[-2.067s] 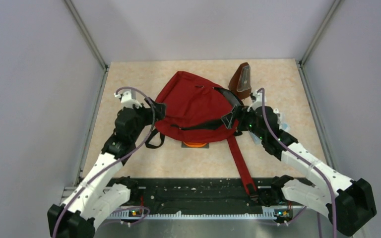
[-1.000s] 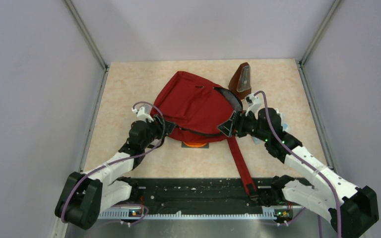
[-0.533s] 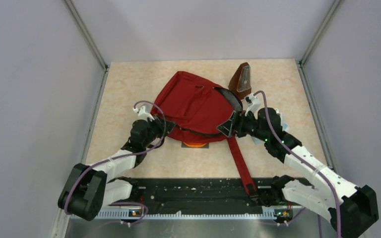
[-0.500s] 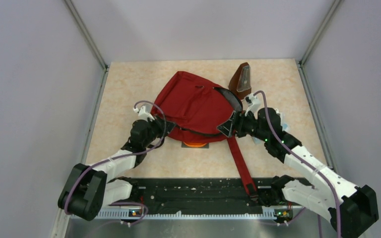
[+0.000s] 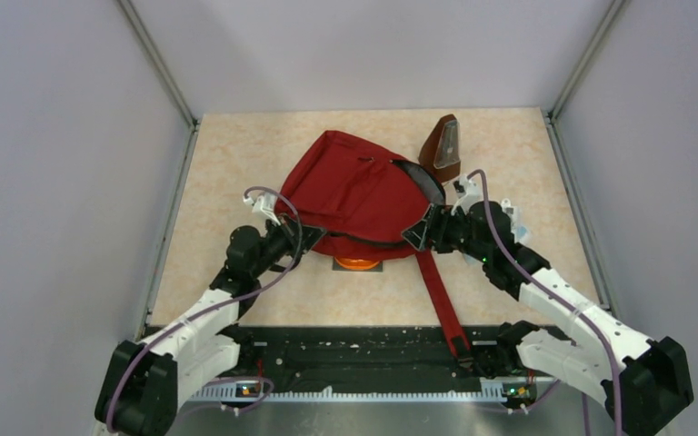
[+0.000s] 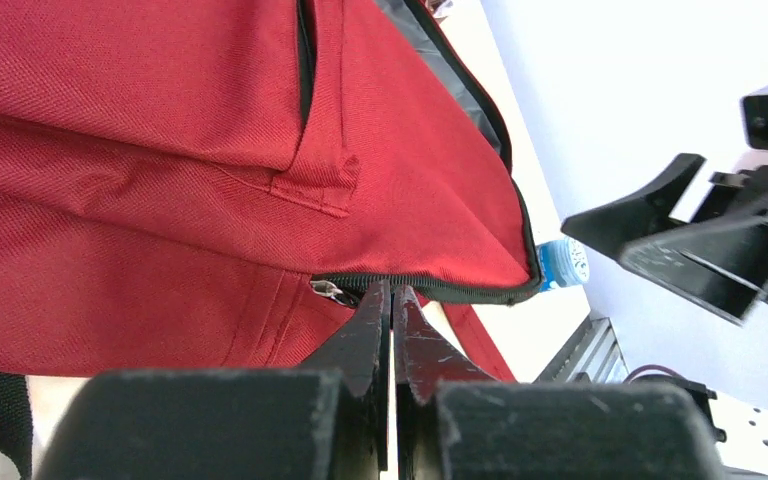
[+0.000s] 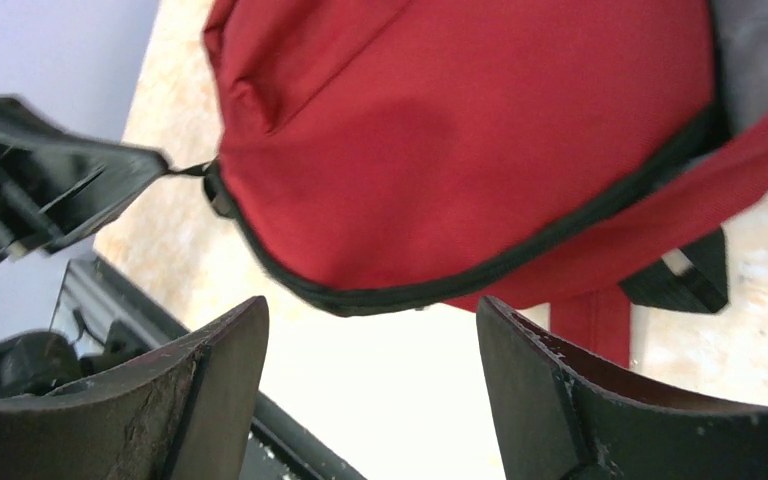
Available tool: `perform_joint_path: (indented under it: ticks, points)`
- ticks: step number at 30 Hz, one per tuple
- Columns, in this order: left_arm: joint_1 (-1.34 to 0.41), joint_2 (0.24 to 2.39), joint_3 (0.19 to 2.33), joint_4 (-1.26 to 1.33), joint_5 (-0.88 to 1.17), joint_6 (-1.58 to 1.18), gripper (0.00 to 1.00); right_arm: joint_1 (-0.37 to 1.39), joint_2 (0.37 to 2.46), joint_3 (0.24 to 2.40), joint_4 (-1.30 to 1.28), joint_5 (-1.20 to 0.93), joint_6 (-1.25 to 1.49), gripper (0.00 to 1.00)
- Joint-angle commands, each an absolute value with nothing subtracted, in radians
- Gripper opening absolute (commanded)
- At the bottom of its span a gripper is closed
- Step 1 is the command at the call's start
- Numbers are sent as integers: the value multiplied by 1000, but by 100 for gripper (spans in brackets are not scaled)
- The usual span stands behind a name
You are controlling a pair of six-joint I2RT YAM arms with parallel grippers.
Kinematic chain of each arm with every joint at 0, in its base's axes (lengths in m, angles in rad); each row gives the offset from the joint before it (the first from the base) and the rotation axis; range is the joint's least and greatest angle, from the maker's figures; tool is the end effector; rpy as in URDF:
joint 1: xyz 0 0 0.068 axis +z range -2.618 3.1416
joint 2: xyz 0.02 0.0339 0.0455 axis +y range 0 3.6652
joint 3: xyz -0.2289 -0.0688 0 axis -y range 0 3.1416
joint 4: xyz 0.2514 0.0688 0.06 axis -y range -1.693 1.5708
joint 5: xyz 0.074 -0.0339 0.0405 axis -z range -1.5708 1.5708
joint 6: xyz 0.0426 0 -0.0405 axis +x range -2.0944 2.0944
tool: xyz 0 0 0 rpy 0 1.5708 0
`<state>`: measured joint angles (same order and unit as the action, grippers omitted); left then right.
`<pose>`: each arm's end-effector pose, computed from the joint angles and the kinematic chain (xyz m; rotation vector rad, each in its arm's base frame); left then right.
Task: Pack the student bag
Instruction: Zip the student bag at the center of the board.
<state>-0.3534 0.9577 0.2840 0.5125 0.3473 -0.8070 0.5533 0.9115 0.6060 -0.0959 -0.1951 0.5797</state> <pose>0.2152 -0.0949 0.1725 -0.1467 1.8602 -1.1312 0.2034 0.1353 0.2308 -0.1073 2.0818 0.9107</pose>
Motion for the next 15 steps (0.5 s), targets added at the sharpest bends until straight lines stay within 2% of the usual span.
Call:
perform_joint_path:
  ticks: [1,5,15]
  points:
    - [-360,876,296,465,394,-767,0,548,895,572,-121,-25,660,75]
    - [-360,838,292,432,383,-757,0,548,886,489,-44,36,729,75]
    - [-366,834,298,405,407,-747,0,548,949,414,178,5,841,77]
